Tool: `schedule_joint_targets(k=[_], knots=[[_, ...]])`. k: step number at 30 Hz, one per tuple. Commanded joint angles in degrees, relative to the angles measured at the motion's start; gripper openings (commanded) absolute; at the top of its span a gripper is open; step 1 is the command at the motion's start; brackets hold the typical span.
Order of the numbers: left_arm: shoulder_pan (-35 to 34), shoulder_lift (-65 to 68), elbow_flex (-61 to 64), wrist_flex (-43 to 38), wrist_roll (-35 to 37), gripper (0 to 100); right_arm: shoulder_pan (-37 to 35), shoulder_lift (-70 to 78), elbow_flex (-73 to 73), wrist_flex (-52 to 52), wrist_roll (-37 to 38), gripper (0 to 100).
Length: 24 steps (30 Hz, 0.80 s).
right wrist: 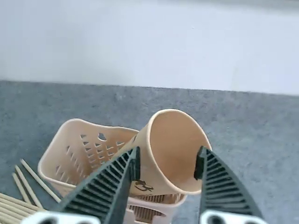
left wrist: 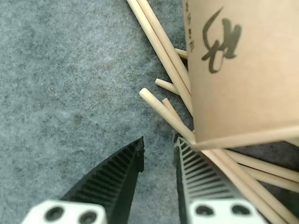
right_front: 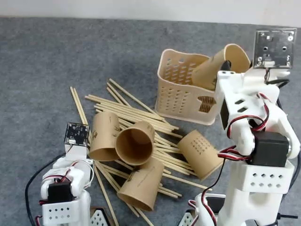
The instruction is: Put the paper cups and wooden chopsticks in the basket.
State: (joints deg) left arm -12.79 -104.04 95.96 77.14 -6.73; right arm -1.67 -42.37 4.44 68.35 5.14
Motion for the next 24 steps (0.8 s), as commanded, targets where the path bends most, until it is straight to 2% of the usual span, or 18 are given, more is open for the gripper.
schedule_joint_targets(k=[1, 9, 13, 16, 20, 24], knots=[[-0.13, -0.04, 1.19, 0.09, 0.44, 12, -0.66, 3.12, -2.33, -0.75, -3.16, 19.5], [-0.13, -0.04, 1.19, 0.09, 0.44, 12, -0.84, 8.31, -2.51, 0.75, -4.75, 19.5], [-0.13, -0.04, 1.19, 0.09, 0.44, 12, -3.21, 8.40, -2.51, 3.47, -4.66, 19.3], [-0.13, -0.04, 1.19, 0.09, 0.44, 12, -4.44, 8.40, -2.51, 4.44, -4.31, 13.2], [-0.13, -0.04, 1.19, 0.09, 0.44, 12, -4.88, 7.69, -2.77, 4.26, 2.81, 1.2], [-0.13, -0.04, 1.19, 0.09, 0.44, 12, -4.97, 8.40, -4.53, 4.53, 6.51, 0.5]])
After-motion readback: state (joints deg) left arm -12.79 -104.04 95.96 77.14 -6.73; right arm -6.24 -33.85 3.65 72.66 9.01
